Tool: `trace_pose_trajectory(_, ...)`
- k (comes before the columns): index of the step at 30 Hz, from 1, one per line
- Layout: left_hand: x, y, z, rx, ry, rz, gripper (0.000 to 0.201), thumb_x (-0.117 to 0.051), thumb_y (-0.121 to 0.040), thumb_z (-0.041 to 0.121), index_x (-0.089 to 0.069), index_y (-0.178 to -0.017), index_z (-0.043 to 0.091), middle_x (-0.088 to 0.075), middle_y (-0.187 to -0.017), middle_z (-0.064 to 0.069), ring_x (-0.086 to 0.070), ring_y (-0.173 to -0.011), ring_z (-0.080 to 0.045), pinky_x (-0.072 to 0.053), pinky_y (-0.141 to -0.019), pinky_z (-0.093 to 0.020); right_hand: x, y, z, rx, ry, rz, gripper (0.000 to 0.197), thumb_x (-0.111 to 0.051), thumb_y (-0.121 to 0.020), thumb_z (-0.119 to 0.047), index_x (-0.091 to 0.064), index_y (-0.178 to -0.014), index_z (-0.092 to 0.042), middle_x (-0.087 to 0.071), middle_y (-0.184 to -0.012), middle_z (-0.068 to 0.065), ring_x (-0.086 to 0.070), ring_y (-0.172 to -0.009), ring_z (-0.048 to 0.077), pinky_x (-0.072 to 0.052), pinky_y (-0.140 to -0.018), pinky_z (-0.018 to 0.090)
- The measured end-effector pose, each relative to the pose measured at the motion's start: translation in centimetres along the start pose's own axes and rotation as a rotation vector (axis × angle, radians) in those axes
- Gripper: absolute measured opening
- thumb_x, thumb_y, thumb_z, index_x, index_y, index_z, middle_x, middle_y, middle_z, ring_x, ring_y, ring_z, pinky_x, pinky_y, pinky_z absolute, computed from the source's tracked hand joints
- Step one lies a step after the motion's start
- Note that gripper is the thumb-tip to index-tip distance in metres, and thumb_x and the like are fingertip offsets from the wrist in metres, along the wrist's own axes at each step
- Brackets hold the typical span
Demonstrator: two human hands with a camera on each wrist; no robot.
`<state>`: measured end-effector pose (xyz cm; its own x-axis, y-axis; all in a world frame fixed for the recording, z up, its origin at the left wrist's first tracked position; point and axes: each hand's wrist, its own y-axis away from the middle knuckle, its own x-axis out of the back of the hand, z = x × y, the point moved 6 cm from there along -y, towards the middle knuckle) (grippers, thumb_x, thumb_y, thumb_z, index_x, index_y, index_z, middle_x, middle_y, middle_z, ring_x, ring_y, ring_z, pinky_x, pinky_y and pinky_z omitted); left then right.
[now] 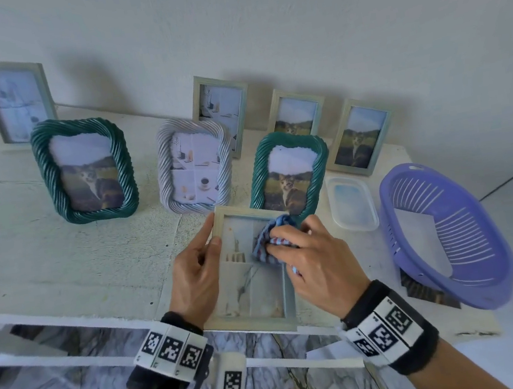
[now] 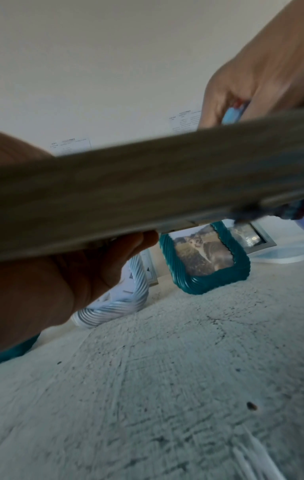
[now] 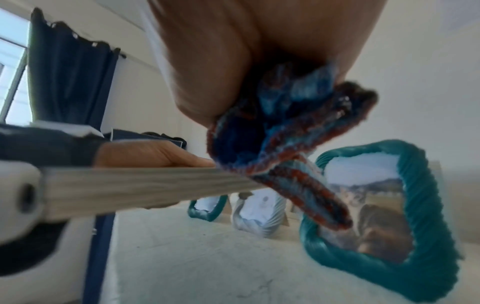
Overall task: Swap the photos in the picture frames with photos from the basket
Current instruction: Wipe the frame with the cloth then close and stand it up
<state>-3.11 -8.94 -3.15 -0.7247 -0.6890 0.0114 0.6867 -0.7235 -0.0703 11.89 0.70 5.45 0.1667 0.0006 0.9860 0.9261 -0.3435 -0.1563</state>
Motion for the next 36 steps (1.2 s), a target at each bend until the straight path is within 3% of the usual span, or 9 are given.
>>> trace_pose_trajectory(4,0.5,-0.1,-0.2,0.027,0.011,-0.004,0.042,-0.049,-0.089,0.044,-0.051,-0.130,0.050,-0.055,-0.077,-0.010,-0.047,-0.065,-0.022,-0.041,-0.061,-0.038,0.1,0.6,-0.1,0.115,-0.050,-0.019,0.027,-0.057,-0.080,-0.016,-0.074,-0.097,-0.029,-0.061,-0.113,-0.016,-0.045,-0.087,0.019,-0.044,-0.044,0.026)
trace_pose_trajectory(8,0.0,0.0,0.1,0.022,0.029,-0.034,0.043,-0.050,-0.089,0.046,-0.051,-0.131,0.050,-0.056,-0.081,-0.010,-0.050,-0.070,-0.024,-0.043,-0.064,-0.041,0.7,-0.3,0.8,0.031,-0.017,0.017,0.028,-0.060,-0.080,-0.013,-0.073,-0.102,-0.024,-0.062,-0.116,-0.013,-0.044,-0.088,0.020,-0.047,-0.046,0.030)
trace_pose_trajectory(12,1.2,-0.3,0.1,0.035,0.032,-0.001,0.039,-0.050,-0.091,0.042,-0.052,-0.127,0.056,-0.058,-0.082,-0.012,-0.053,-0.072,-0.025,-0.048,-0.067,-0.045,-0.2,1.3,-1.4,0.173,-0.096,-0.052,0.028,-0.062,-0.079,-0.016,-0.073,-0.101,-0.030,-0.060,-0.115,-0.016,-0.045,-0.087,0.018,-0.045,-0.045,0.026)
trace_pose_trajectory(14,1.0,-0.2,0.2,0.037,0.045,0.001,0.036,-0.050,-0.095,0.035,-0.054,-0.125,0.054,-0.061,-0.080,-0.015,-0.053,-0.070,-0.026,-0.049,-0.066,-0.047,0.2,0.9,-0.7,0.159,-0.084,-0.028,0.026,-0.067,-0.077,-0.013,-0.074,-0.096,-0.029,-0.062,-0.110,-0.016,-0.046,-0.085,0.019,-0.043,-0.043,0.026)
trace_pose_trajectory(17,0.1,0.2,0.4,0.018,0.034,-0.026,0.037,-0.050,-0.094,0.035,-0.054,-0.126,0.053,-0.058,-0.079,-0.012,-0.050,-0.068,-0.024,-0.044,-0.063,-0.042,0.8,-0.3,0.3,0.043,-0.031,0.023,0.028,-0.065,-0.077,-0.011,-0.073,-0.101,-0.025,-0.062,-0.113,-0.012,-0.047,-0.087,0.021,-0.045,-0.044,0.027)
trace_pose_trajectory(23,0.5,0.3,-0.4,0.024,0.013,-0.024,0.041,-0.050,-0.090,0.041,-0.053,-0.130,0.047,-0.050,-0.067,-0.011,-0.039,-0.057,-0.019,-0.035,-0.056,-0.035,-0.6,1.3,-1.3,0.137,-0.092,-0.058,0.028,-0.069,-0.076,-0.015,-0.072,-0.099,-0.031,-0.061,-0.111,-0.015,-0.045,-0.085,0.018,-0.044,-0.042,0.026)
trace_pose_trajectory(27,-0.1,0.0,-1.2,0.036,0.029,-0.046,0.048,-0.050,-0.088,0.051,-0.047,-0.136,0.047,-0.053,-0.079,-0.009,-0.046,-0.065,-0.024,-0.041,-0.060,-0.039,0.1,0.0,0.0,-0.010,-0.035,-0.009,0.030,-0.066,-0.078,-0.013,-0.072,-0.104,-0.026,-0.060,-0.114,-0.012,-0.045,-0.087,0.020,-0.046,-0.042,0.029)
trace_pose_trajectory(32,0.1,0.4,-1.8,0.034,0.015,-0.060,0.051,-0.050,-0.088,0.052,-0.047,-0.138,0.046,-0.053,-0.076,-0.009,-0.045,-0.064,-0.021,-0.042,-0.061,-0.038,-0.7,1.1,-2.1,0.129,-0.076,-0.073,0.031,-0.066,-0.076,-0.016,-0.071,-0.103,-0.032,-0.059,-0.114,-0.014,-0.045,-0.086,0.018,-0.040,-0.042,0.022)
trace_pose_trajectory(36,-0.4,0.6,-1.8,0.035,0.013,-0.035,0.050,-0.050,-0.090,0.045,-0.049,-0.139,0.038,-0.047,-0.070,-0.008,-0.037,-0.060,-0.019,-0.035,-0.056,-0.034,-0.3,0.1,-0.7,-0.009,-0.016,-0.034,0.034,-0.069,-0.075,-0.014,-0.070,-0.107,-0.027,-0.059,-0.115,-0.011,-0.048,-0.087,0.022,-0.042,-0.040,0.025)
